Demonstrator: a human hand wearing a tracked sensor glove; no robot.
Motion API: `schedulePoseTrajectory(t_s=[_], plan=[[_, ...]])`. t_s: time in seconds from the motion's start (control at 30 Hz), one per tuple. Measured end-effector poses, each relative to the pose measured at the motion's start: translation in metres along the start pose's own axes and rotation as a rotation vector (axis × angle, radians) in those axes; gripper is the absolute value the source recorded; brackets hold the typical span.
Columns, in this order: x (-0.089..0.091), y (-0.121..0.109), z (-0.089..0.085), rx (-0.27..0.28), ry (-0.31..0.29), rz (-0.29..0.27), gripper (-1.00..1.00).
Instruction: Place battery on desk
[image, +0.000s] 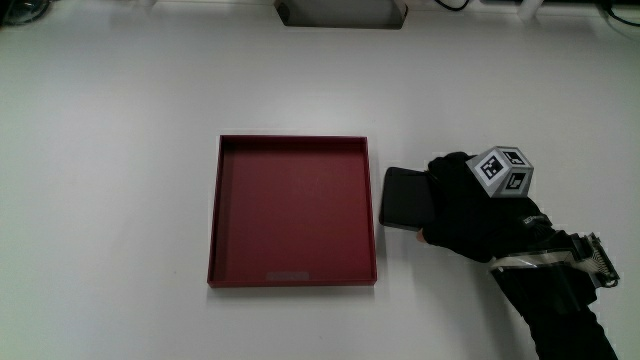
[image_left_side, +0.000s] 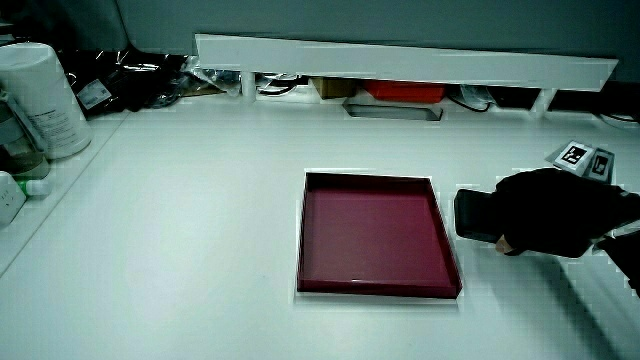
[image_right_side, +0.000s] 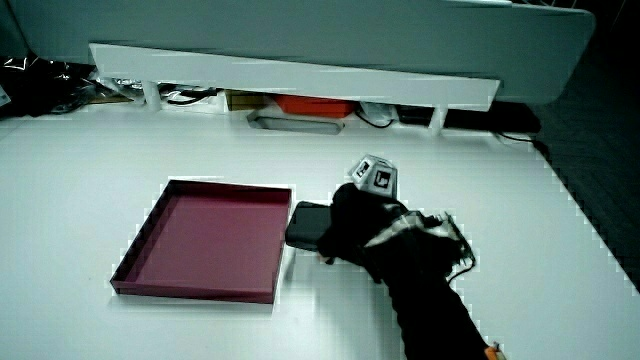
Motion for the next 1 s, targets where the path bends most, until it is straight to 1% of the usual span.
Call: schedulePoseTrajectory(t_s=[0.07,0.1,0.2,0.23,0.27,0.3,0.33,0.4,0.43,0.53,0.57,0.6,0.63,0.67,0.77,0.8,0.83,0.87,0.9,0.97,1.0], plan=[[0.009,0.004,-0.007,-0.02,0.008,-0.01,0.0],[0.014,0.005,-0.009,-0.009,0.011,-0.03,0.0],[0.024,0.009,-0.016,-0.027,0.016,-0.051,0.0],[0.025,0.009,-0.017,-0.023,0.015,-0.056,0.0],[0.027,0.01,-0.018,-0.035,0.019,-0.061,0.0],[0.03,0.011,-0.021,-0.038,0.009,-0.071,0.0],[0.031,0.011,-0.022,-0.032,0.02,-0.067,0.0],[0.034,0.013,-0.027,-0.042,0.023,-0.068,0.0],[0.035,0.013,-0.028,-0.035,0.02,-0.073,0.0],[0.041,0.016,-0.034,-0.051,0.027,-0.093,0.0],[0.041,0.015,-0.034,-0.055,0.031,-0.094,0.0],[0.047,0.018,-0.037,-0.068,0.047,-0.108,0.0],[0.044,0.015,-0.034,-0.062,0.055,-0.096,0.0],[0.043,0.015,-0.034,-0.065,0.057,-0.098,0.0],[0.045,0.017,-0.036,-0.064,0.038,-0.108,0.0],[0.044,0.016,-0.036,-0.07,0.029,-0.11,0.0],[0.042,0.015,-0.035,-0.081,0.033,-0.105,0.0],[0.044,0.015,-0.037,-0.072,0.034,-0.115,-0.05],[0.047,0.017,-0.039,-0.086,0.038,-0.122,-0.1],[0.045,0.016,-0.038,-0.106,0.03,-0.122,-0.19],[0.043,0.016,-0.038,-0.097,0.022,-0.121,-0.24]])
